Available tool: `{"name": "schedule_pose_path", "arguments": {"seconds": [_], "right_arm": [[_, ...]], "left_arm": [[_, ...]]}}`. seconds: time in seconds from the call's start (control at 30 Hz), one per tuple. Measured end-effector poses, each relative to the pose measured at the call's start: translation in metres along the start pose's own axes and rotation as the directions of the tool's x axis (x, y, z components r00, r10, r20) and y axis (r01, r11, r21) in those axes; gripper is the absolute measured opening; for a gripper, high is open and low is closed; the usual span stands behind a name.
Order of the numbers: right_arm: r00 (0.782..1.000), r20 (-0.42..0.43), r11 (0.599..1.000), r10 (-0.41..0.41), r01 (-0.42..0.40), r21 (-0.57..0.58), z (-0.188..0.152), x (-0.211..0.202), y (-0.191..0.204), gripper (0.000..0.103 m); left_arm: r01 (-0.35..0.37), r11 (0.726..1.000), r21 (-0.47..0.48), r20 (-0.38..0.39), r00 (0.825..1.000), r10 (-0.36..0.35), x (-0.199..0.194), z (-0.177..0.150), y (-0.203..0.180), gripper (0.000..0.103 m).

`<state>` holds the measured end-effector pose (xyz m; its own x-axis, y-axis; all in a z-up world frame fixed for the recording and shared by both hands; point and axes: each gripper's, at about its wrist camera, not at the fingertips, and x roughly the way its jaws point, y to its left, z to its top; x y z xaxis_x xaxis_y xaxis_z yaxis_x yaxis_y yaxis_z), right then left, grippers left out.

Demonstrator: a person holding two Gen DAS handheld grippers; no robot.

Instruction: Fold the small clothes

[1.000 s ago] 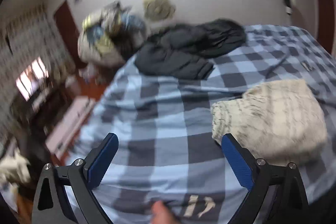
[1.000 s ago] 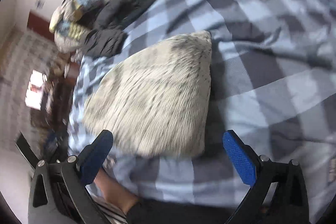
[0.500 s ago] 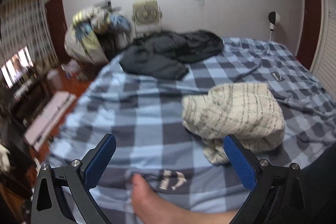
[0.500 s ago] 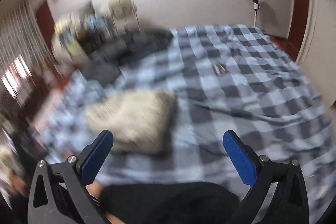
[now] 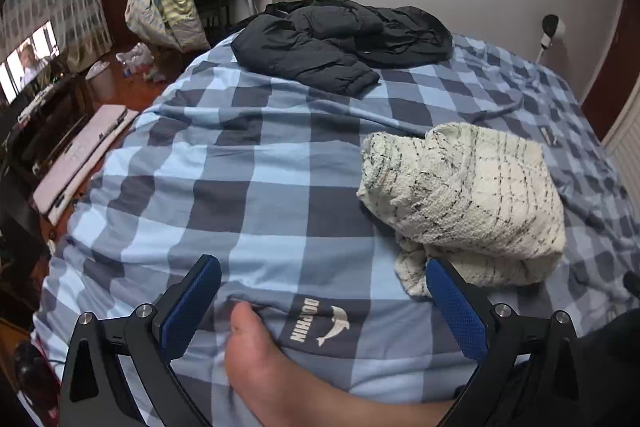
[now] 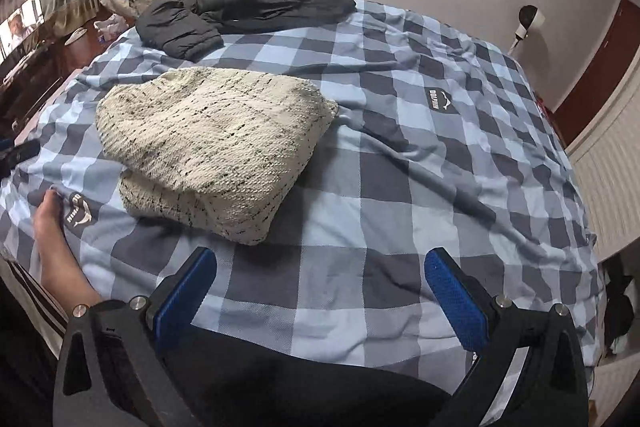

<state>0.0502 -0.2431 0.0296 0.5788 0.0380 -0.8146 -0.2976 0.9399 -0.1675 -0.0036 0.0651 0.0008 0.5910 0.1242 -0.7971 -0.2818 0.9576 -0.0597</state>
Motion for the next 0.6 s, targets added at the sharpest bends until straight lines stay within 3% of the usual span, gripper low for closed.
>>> {"name": "schedule_pose_path", "arguments": {"seconds": [0.33,0.6], "right_arm": [[0.995,-0.010,0.983,0.098,-0.095,0.155,-0.002,0.008,-0.033,0.102],[0.998,0.004,0.985,0.060,-0.060,0.161,-0.002,0.005,-0.031,0.102]], "left_arm": [[-0.061,0.988,0.144,0.071,0.996,0.051,-0.010,-0.006,-0.028,0.103],[-0.063,0.988,0.139,0.053,0.997,0.057,-0.005,-0.005,-0.027,0.103]]}}
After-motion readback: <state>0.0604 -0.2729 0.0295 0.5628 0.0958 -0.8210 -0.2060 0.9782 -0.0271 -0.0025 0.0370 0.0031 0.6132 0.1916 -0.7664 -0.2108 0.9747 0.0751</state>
